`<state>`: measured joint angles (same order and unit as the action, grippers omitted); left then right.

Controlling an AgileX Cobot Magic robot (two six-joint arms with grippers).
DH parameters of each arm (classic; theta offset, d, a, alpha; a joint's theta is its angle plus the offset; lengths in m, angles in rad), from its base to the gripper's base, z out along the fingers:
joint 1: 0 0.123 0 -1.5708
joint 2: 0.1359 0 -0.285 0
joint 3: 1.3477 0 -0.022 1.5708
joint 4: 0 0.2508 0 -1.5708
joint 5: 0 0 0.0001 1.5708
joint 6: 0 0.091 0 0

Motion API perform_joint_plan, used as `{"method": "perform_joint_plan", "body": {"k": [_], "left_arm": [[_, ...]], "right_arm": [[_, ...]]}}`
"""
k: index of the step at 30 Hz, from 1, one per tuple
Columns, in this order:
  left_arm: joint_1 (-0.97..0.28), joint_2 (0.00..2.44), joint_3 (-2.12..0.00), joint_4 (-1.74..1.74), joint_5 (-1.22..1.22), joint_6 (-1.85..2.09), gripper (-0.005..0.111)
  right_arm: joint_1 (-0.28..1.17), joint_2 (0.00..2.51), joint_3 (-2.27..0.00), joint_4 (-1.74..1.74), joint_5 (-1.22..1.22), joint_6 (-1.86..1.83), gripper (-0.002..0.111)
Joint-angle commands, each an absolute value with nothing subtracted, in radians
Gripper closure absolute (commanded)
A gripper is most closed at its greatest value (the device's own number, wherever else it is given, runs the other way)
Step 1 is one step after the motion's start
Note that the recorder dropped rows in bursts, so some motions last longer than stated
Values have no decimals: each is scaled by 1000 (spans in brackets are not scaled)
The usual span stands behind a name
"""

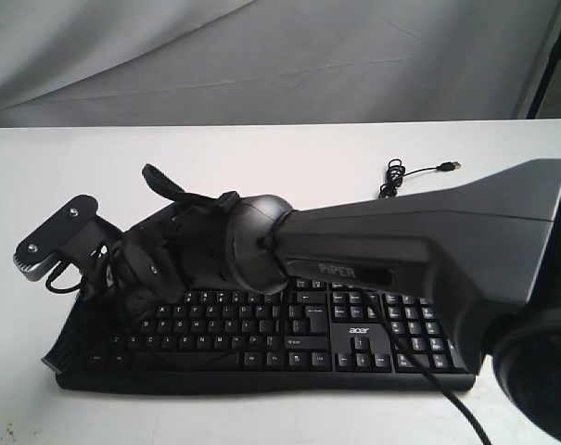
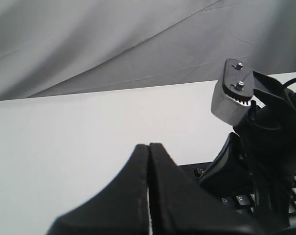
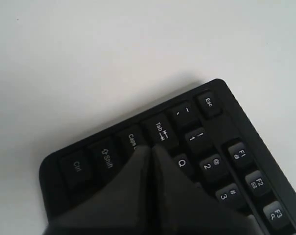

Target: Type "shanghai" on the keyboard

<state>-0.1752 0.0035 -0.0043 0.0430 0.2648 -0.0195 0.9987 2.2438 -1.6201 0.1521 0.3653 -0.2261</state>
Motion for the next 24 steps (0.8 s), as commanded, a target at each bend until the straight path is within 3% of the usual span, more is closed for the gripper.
{"method": "perform_joint_plan", "body": {"k": [1,24], "left_arm": [[-179,0,0,48,259,-22,107],[-179,0,0,48,259,-22,107]], "right_arm": [[998,2262,-1625,140,355,-234,108],[998,2307,-1625,129,356,-234,108]]}}
